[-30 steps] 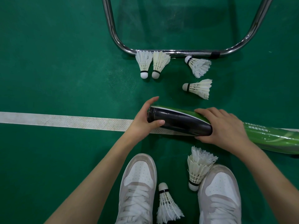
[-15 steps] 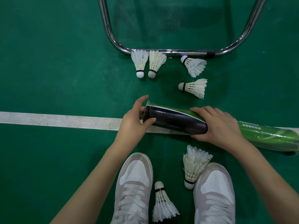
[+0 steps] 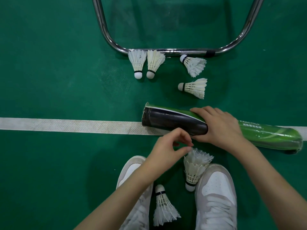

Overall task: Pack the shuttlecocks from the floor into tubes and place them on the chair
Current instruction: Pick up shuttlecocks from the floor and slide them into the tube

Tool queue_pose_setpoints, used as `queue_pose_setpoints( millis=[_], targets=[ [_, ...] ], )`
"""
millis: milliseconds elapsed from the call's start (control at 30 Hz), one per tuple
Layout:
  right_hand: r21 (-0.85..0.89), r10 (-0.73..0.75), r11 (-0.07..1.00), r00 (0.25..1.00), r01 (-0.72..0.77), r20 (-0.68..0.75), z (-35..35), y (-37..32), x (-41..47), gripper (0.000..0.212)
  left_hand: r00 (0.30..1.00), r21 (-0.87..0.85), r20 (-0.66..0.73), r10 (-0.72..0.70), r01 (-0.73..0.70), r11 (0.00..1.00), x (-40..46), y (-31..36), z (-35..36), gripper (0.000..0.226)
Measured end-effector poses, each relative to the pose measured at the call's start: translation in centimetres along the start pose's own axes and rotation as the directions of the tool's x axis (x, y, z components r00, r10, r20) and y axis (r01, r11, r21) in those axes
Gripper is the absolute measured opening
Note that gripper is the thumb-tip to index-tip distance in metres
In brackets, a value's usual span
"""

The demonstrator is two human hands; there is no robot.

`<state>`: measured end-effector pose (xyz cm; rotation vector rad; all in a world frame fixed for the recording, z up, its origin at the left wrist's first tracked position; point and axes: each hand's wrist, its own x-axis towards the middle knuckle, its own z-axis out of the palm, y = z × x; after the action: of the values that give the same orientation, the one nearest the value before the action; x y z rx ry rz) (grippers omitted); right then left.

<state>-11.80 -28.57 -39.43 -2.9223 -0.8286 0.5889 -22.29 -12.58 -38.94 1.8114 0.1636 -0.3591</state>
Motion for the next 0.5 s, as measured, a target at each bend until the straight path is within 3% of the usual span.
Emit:
queue_pose_setpoints(
  millis=[133,233,333,500],
  targets=[
    [0.012,-0.004,1.0,1.0,0.004,-0.014,0.1,0.0,0.0,0.081,0.991,-0.05,0.122,-0.056,0.062,0.997,0.1,-0.6,0.2,0.03],
    [0.013,-0.009,1.0,1.0,0.009,-0.021,0.2,0.0,0.0,0.081,0.988,-0.022,0.128,-0.082,0.085,0.996,0.3,-1.0,0.2,0.035],
    [0.016,-0.01,1.0,1.0,0.011,-0.014,0.1,-0.1,0.0,0.081,0.991,0.031,0.104,-0.082,0.079,0.996,0.4,-1.4,0.1,0.037],
    [0.014,-0.007,1.0,1.0,0.007,-0.011,0.0,-0.2,-0.1,0.081,0.978,0.194,0.2,-0.053,0.013,0.981,0.2,-1.7,0.2,0.041]
  ],
)
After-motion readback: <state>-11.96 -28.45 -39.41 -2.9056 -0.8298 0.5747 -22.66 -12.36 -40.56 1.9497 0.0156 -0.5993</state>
